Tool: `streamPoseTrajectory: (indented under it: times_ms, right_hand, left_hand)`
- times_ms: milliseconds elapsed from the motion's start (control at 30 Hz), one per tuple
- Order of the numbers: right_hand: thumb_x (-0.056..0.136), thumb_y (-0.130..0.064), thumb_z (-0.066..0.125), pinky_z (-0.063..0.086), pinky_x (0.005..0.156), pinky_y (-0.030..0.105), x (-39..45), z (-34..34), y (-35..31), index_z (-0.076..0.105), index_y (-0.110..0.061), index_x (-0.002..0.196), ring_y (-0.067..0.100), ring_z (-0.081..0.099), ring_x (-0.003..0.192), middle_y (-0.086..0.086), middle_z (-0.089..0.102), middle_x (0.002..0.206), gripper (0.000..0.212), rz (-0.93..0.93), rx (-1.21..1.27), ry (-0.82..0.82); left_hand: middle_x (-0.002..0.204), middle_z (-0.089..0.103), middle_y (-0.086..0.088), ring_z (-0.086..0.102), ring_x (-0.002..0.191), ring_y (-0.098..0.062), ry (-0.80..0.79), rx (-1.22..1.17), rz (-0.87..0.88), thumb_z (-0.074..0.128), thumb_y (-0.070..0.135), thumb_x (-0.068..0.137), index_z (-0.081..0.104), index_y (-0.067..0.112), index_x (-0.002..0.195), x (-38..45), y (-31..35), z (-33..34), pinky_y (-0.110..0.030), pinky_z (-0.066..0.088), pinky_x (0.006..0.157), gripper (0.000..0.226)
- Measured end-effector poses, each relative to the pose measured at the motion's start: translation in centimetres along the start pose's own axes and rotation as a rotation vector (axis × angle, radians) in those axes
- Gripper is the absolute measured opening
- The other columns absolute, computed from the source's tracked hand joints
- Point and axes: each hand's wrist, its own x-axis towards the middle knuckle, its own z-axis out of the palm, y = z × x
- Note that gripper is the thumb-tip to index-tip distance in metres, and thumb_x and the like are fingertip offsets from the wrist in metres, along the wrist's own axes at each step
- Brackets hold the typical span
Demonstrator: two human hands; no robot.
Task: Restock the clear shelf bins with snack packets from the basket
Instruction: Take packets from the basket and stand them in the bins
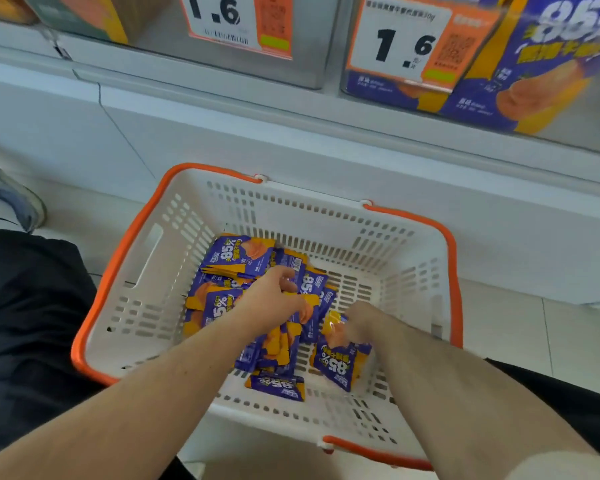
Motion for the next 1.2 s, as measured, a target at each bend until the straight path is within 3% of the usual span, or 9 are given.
streamPoseTrajectory:
  times_ms: [133,300,467,567,633,767,867,1000,1200]
  right_hand:
    - [0.083,-0.031,0.071,0.051,0.07,0.027,-2.0,-3.1,2.2,0.066,-0.014,0.105,0.017,0.063,0.082,0.007,0.069,0.102,0.029,0.03,0.46,0.046]
    - [0.088,0.009,0.059,0.057,0.081,0.041,-6.1,-6.0,3.3,0.06,0.002,0.12,0.025,0.065,0.096,0.013,0.068,0.109,0.033,-0.06,1.232,-0.005]
    - [0.091,0.012,0.052,0.057,0.065,0.029,-11.5,-8.9,2.7,0.064,-0.01,0.107,0.017,0.068,0.08,0.003,0.072,0.089,0.03,-0.302,1.401,-0.026]
    - [0.086,0.01,0.062,0.052,0.068,0.028,-15.0,-11.1,2.4,0.063,-0.02,0.103,0.015,0.062,0.074,0.001,0.068,0.085,0.035,-0.304,1.23,0.138]
    - [0.077,-0.007,0.078,0.045,0.066,0.027,-17.2,-12.9,2.7,0.063,-0.023,0.095,0.016,0.058,0.076,-0.001,0.064,0.085,0.028,-0.236,0.839,0.453]
    - [0.077,-0.02,0.075,0.041,0.095,0.025,-21.8,-15.6,3.8,0.057,-0.017,0.125,0.02,0.054,0.118,0.002,0.058,0.129,0.051,-0.287,0.261,1.032]
    - [0.078,-0.032,0.074,0.046,0.098,0.037,-24.4,-16.6,3.7,0.051,-0.023,0.135,0.021,0.051,0.124,-0.001,0.055,0.136,0.063,-0.357,-0.041,0.977]
    - [0.085,-0.039,0.067,0.041,0.066,0.031,-26.6,-17.6,4.2,0.055,-0.025,0.094,0.024,0.058,0.096,-0.006,0.056,0.084,0.02,-0.231,-0.228,0.972]
    - [0.084,-0.036,0.068,0.044,0.069,0.027,-31.0,-21.2,6.8,0.06,-0.03,0.111,0.02,0.058,0.095,-0.004,0.064,0.112,0.029,-0.107,0.007,1.12]
  left_hand:
    - [0.104,0.053,0.006,0.054,0.074,-0.01,0.044,-0.193,-0.125,0.062,0.02,0.092,0.036,0.018,0.144,-0.6,0.6,1.0,-0.027,0.048,0.063,0.058]
    - [0.123,0.053,-0.008,0.052,0.122,-0.032,-0.068,-0.516,-0.301,0.073,0.04,0.085,0.025,0.015,0.15,-2.3,2.7,1.8,-0.051,0.047,0.098,0.085]
    - [0.101,0.066,-0.01,0.064,0.08,-0.021,0.073,-0.986,-0.14,0.068,0.015,0.092,0.049,0.007,0.126,-3.3,6.2,2.3,-0.036,0.051,0.068,0.04]
    - [0.091,0.067,-0.012,0.063,0.069,-0.02,0.206,-1.033,-0.005,0.064,0.005,0.092,0.054,0.006,0.11,-3.7,8.4,1.9,-0.033,0.052,0.064,0.021]
    - [0.091,0.067,-0.011,0.063,0.072,-0.022,0.28,-0.899,0.133,0.063,0.005,0.092,0.057,0.01,0.095,-4.0,9.7,1.5,-0.034,0.054,0.064,0.009]
    - [0.081,0.069,-0.008,0.064,0.069,-0.023,0.35,-0.469,0.413,0.067,0.012,0.09,0.058,0.023,0.081,-5.1,12.3,0.5,-0.042,0.054,0.071,0.017]
    - [0.078,0.071,-0.007,0.065,0.069,-0.024,0.287,-0.293,0.562,0.069,0.011,0.087,0.059,0.026,0.079,-6.1,14.9,0.5,-0.042,0.053,0.069,0.019]
    - [0.085,0.073,-0.009,0.069,0.079,-0.028,0.251,-0.21,0.657,0.069,0.012,0.088,0.059,0.027,0.078,-7.7,18.8,0.9,-0.044,0.055,0.071,0.021]
    - [0.086,0.063,0.019,0.062,0.082,-0.002,0.294,0.075,0.978,0.07,0.023,0.087,0.061,0.03,0.105,-9.8,25.4,0.2,-0.029,0.055,0.073,0.021]
